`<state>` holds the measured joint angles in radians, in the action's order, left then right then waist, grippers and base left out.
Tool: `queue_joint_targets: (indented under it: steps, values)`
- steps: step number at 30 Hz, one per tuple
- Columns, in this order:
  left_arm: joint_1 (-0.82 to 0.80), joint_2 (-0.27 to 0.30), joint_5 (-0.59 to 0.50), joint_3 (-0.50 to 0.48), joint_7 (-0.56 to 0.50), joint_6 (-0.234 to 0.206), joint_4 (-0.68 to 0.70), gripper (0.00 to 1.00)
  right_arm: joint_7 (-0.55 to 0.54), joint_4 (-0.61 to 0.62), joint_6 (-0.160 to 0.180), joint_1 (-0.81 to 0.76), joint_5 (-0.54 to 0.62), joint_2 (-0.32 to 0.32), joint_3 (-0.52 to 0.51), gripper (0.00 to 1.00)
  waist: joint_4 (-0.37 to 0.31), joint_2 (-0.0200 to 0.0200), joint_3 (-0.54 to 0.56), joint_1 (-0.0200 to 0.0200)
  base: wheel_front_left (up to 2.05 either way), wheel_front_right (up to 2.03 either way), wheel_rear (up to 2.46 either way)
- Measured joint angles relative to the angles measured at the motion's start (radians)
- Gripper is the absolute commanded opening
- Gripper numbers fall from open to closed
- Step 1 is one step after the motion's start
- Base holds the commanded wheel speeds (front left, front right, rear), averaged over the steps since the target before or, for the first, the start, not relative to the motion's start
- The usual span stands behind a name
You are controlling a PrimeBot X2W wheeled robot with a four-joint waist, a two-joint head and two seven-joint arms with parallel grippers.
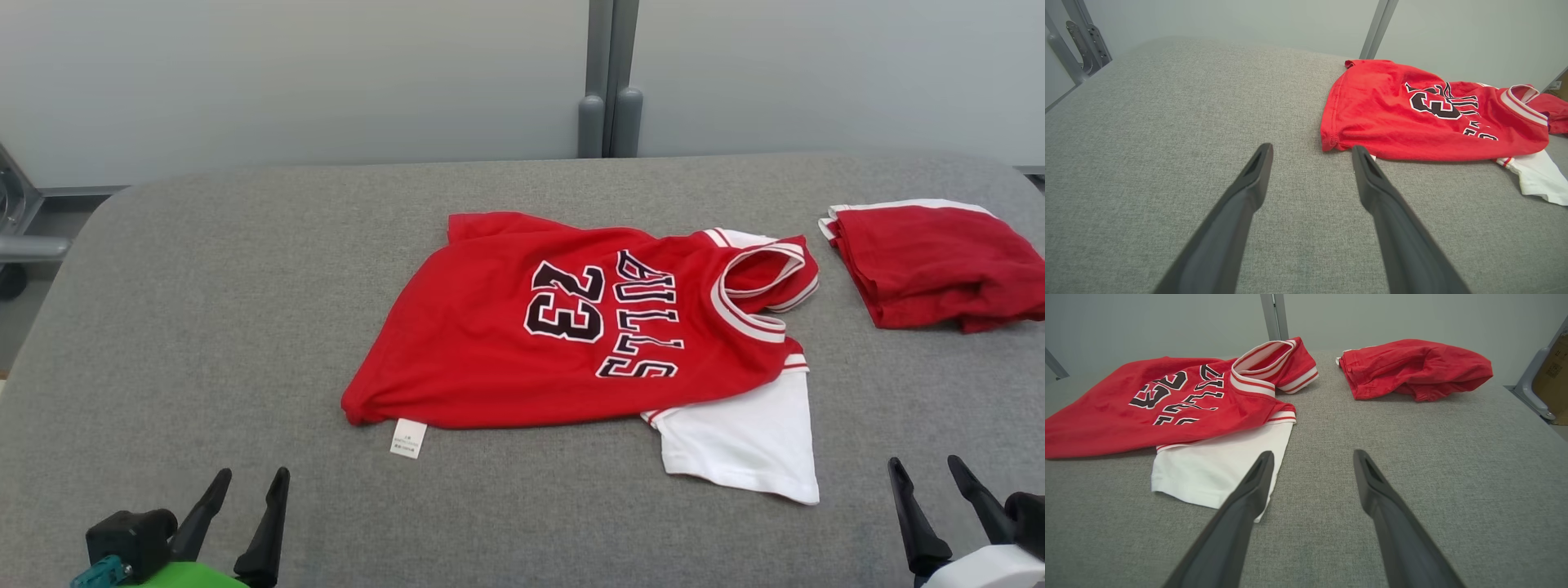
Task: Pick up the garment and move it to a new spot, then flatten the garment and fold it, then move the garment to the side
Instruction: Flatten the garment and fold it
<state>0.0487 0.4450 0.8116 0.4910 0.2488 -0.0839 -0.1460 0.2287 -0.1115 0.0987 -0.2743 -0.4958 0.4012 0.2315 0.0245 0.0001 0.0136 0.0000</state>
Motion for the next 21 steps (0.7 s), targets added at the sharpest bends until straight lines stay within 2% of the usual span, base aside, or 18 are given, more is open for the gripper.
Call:
queue_joint_targets:
  steps: [13,21]
  values:
    - [0.034,-0.027,-0.082,-0.002,0.0,0.006,0.039,1.0,0.001,0.007,-0.002,0.008,0.032,-0.01,0.048,1.0,0.026,0.0,0.027,0.0,0.0,0.0,0.0]
    - [0.034,-0.051,-0.096,-0.011,0.0,0.015,0.051,1.0,-0.001,-0.006,-0.028,0.046,0.065,-0.021,0.098,1.0,0.018,0.0,0.032,0.0,0.0,0.0,0.0]
